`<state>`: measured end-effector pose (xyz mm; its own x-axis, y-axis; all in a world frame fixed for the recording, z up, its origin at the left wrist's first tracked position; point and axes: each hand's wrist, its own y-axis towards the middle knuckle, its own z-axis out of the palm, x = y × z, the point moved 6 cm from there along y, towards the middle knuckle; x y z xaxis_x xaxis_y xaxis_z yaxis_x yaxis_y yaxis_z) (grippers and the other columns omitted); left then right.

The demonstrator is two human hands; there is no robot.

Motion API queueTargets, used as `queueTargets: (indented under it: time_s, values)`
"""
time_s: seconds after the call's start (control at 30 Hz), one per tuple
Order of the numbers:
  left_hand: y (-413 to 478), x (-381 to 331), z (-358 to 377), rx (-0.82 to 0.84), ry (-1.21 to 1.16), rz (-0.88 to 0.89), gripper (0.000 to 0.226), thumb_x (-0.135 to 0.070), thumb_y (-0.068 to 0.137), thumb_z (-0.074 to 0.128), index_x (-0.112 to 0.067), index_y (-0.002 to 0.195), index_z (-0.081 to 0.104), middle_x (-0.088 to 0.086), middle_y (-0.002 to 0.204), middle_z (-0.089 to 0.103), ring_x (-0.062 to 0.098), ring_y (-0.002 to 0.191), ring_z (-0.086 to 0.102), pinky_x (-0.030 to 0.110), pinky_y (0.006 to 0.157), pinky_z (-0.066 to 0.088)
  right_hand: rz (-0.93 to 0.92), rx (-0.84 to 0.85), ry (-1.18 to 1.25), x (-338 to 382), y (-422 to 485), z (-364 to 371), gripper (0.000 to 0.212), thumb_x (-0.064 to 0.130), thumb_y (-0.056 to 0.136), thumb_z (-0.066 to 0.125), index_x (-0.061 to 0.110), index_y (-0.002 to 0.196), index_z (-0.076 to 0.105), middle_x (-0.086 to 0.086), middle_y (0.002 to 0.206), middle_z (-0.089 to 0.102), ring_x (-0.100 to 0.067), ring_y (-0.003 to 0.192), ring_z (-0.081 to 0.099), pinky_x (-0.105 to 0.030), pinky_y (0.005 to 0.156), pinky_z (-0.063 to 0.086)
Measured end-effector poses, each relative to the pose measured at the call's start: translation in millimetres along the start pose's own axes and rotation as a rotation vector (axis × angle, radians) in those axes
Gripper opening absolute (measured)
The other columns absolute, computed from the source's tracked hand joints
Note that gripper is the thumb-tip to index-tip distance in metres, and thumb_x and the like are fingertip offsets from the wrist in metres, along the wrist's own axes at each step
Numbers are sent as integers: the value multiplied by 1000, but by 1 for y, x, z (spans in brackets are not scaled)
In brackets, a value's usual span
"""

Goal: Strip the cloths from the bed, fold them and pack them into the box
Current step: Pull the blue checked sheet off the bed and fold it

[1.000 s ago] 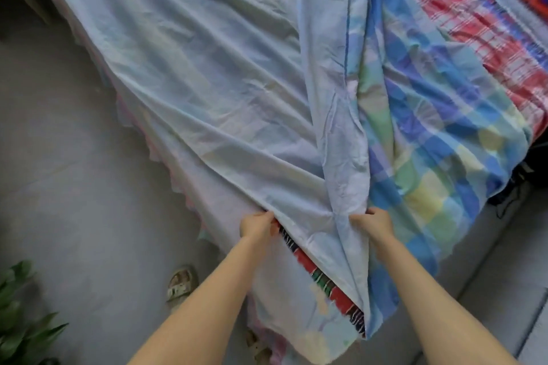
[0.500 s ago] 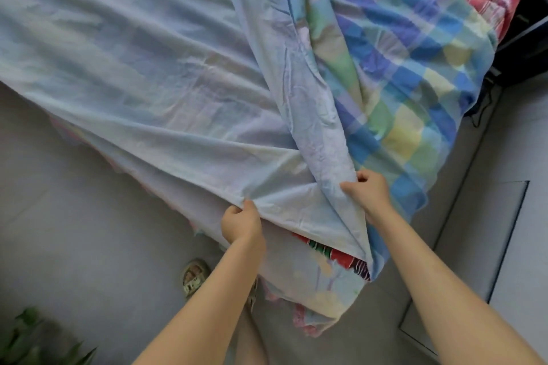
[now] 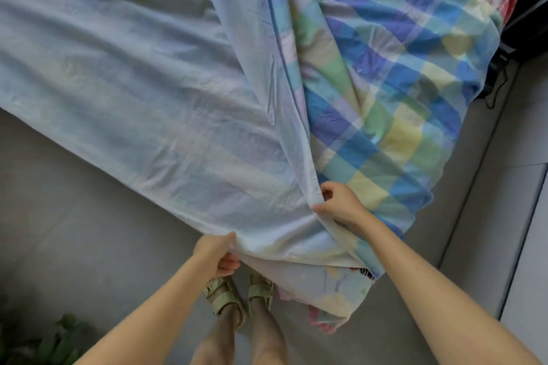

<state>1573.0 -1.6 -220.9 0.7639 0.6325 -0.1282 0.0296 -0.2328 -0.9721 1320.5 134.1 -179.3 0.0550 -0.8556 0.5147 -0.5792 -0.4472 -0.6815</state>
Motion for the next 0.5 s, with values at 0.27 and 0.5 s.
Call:
queueTargets:
  time_s: [0.27,0.5]
  values:
    - [-13,-161,-32,-253,542,653,32,-21,88,54,-11,58,50,14,61,62,29,67,63,36,70,51,0,-210,180,80,85,-3,18,7,77,67,11,93,62,-3,80,58,-20,78,55,-36,79,48]
    - [-48,-246,15,-277,460,933,35,-40,90,55,-12,70,50,8,72,59,26,70,57,36,58,43,-329,42,-28,126,13,50,29,-1,71,61,23,63,48,3,63,52,-19,67,50,-33,63,43]
